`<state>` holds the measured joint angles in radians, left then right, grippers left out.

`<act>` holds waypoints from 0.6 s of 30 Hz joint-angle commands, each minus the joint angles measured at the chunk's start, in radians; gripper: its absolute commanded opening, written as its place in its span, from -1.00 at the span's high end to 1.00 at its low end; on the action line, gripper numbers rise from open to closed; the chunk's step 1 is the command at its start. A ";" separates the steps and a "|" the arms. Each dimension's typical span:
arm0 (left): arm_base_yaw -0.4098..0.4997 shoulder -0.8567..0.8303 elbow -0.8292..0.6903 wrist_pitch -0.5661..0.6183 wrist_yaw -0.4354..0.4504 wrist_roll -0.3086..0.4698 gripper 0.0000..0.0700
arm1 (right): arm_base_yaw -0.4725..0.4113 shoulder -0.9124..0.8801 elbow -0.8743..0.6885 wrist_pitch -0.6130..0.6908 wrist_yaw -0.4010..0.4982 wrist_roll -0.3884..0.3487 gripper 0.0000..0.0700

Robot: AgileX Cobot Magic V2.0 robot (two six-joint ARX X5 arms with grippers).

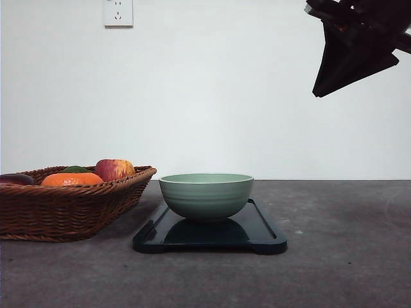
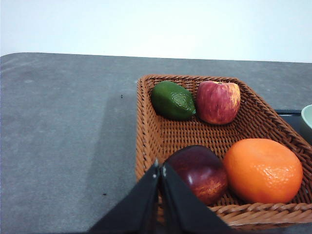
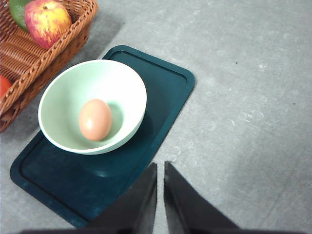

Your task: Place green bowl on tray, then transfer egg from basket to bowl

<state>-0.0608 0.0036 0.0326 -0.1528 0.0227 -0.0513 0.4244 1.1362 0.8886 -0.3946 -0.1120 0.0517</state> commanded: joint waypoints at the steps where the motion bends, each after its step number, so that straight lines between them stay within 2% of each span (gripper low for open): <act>1: 0.002 0.000 -0.019 0.013 -0.004 0.010 1.00 | 0.004 0.006 0.007 0.010 0.000 -0.006 0.96; 6: 0.002 0.000 -0.019 0.013 -0.004 0.010 1.00 | 0.006 -0.001 0.007 0.009 0.007 -0.013 0.96; 10: 0.002 0.000 -0.019 0.012 -0.004 0.010 1.00 | -0.002 -0.055 -0.015 0.029 0.085 -0.080 0.96; 13: 0.002 0.000 -0.019 0.013 -0.004 0.010 1.00 | -0.027 -0.150 -0.116 0.133 0.152 -0.113 0.96; 18: 0.002 0.000 -0.019 0.013 -0.004 0.010 1.00 | -0.120 -0.398 -0.384 0.313 0.166 -0.114 0.96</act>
<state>-0.0608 0.0036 0.0326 -0.1528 0.0227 -0.0513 0.3143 0.7889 0.5585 -0.1051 0.0527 -0.0490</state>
